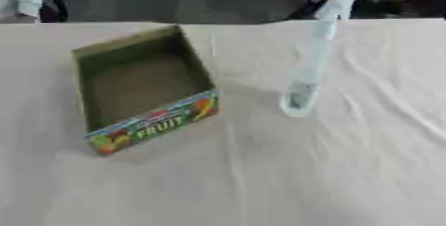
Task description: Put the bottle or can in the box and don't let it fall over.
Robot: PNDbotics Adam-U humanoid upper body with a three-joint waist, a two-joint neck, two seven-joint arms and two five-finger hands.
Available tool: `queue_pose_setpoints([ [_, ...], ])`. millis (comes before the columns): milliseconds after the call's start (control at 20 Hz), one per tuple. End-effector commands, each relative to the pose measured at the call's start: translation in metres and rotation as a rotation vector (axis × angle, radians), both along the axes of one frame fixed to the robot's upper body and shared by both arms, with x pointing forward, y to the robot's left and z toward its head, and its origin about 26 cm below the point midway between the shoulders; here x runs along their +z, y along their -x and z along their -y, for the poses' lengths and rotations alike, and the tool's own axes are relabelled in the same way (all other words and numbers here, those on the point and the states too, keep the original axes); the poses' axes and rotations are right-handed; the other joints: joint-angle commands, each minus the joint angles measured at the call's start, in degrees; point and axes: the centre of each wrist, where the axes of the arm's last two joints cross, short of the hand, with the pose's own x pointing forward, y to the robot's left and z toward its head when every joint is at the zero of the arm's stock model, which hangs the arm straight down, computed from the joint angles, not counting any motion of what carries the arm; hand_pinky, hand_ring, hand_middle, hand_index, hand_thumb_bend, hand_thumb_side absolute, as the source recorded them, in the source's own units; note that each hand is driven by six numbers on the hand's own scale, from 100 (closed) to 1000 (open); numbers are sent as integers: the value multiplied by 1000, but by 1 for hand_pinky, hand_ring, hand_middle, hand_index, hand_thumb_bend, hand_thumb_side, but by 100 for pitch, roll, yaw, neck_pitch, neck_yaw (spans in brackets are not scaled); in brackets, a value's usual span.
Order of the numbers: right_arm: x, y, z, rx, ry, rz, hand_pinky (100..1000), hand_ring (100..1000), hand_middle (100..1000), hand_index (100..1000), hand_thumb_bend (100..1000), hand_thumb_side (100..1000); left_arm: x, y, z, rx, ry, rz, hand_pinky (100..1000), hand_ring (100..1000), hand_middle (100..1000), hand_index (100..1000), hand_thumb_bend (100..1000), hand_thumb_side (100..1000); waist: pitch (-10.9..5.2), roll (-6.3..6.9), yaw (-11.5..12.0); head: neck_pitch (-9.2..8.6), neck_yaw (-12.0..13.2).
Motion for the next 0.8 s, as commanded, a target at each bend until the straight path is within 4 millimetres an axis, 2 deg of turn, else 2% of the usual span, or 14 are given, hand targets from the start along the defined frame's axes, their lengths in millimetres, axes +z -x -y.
queue_pose_setpoints([
  [50,10,4,1,1,7,34,900,711,905,847,658,100,10,3,-1,14,-15,33,1000,1000,1000,938,189,816,-114,1,16,-7,-21],
  [200,9,4,0,13,8,30,903,708,905,856,661,100,9,3,0,15,-11,35,1000,1000,1000,933,188,816,-112,-1,24,-26,-22],
  [350,7,4,-5,93,-39,0,904,699,899,908,668,100,9,3,1,14,-10,35,1000,1000,1000,930,188,817,-111,-3,28,-58,-19],
  [450,4,4,-9,186,-94,-39,872,664,875,979,681,100,9,3,1,11,-11,34,1000,1000,1000,929,188,817,-110,-3,31,-82,-29],
  [550,2,4,-13,289,-166,-84,826,629,850,1000,690,100,9,3,1,10,-11,33,1000,1000,1000,928,188,817,-108,-3,32,-98,-39],
  [600,1,5,-15,337,-203,-110,708,572,795,1000,707,107,9,3,1,9,-11,32,1000,1000,1000,926,188,818,-105,-3,35,-105,-45],
  [650,0,5,-16,382,-241,-137,708,572,795,1000,707,107,9,3,1,8,-12,31,1000,1000,1000,926,188,818,-105,-3,34,-111,-49],
  [700,-2,5,-18,423,-280,-168,531,507,725,1000,726,125,9,3,1,7,-12,31,1000,1000,1000,925,187,818,-103,-3,37,-121,-53],
  [750,-3,5,-20,462,-320,-199,431,469,666,1000,733,134,9,3,1,6,-13,31,1000,1000,1000,924,187,818,-102,-4,38,-125,-54],
  [800,-4,5,-21,492,-359,-226,280,391,556,1000,745,144,9,3,1,5,-13,31,1000,1000,1000,925,188,818,-101,-4,39,-128,-53],
])
